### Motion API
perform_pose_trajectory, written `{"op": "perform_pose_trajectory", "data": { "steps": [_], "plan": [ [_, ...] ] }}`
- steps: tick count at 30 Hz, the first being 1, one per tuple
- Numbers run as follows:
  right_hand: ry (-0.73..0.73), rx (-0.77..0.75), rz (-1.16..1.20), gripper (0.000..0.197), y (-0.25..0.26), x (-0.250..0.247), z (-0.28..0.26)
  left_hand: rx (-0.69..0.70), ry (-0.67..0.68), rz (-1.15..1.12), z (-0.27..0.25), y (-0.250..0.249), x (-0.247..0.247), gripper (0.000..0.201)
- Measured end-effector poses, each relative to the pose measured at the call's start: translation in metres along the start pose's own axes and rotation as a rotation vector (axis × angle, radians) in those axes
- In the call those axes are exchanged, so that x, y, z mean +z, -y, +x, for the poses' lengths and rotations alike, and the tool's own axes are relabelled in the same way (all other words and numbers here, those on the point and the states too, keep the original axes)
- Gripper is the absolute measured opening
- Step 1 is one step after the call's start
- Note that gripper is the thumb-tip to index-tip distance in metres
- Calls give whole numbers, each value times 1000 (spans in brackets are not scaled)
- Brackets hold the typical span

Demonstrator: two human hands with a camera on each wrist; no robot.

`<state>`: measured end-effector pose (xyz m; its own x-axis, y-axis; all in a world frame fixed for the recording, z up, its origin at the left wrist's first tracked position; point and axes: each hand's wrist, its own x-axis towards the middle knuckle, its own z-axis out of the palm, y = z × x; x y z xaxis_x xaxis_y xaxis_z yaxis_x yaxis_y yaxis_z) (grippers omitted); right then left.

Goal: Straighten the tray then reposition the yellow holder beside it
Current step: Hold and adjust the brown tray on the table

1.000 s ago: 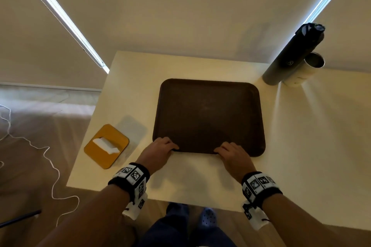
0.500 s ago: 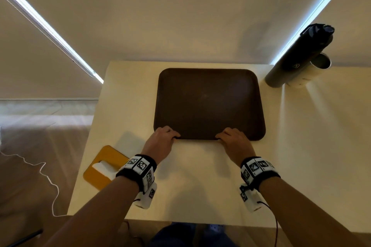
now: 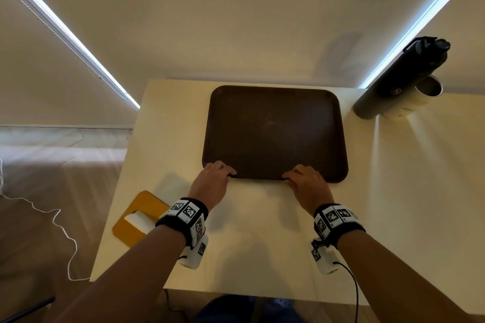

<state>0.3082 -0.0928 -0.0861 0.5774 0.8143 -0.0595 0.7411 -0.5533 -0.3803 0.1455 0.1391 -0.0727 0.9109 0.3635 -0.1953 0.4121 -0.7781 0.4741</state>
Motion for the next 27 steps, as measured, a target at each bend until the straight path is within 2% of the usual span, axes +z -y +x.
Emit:
{"op": "perform_pose_trajectory", "data": {
  "steps": [9, 14, 18, 22, 27],
  "plan": [
    [-7, -9, -9, 16, 2, -2, 0, -14, -2, -7, -3, -2, 1, 27],
    [16, -16, -65, 25, 9, -7, -5, 1, 25, -24, -15, -6, -4, 39],
    [-21, -151, -69, 39, 36, -18, -9, 22, -82, -25, -42, -11, -15, 38],
    [37, -323, -100, 47, 74, -22, -8, -12, -199, -11, -82, -23, -30, 38],
    [87, -465, -100, 54, 117, -15, -17, -74, -363, 10, -151, -21, -44, 40]
  ]
}}
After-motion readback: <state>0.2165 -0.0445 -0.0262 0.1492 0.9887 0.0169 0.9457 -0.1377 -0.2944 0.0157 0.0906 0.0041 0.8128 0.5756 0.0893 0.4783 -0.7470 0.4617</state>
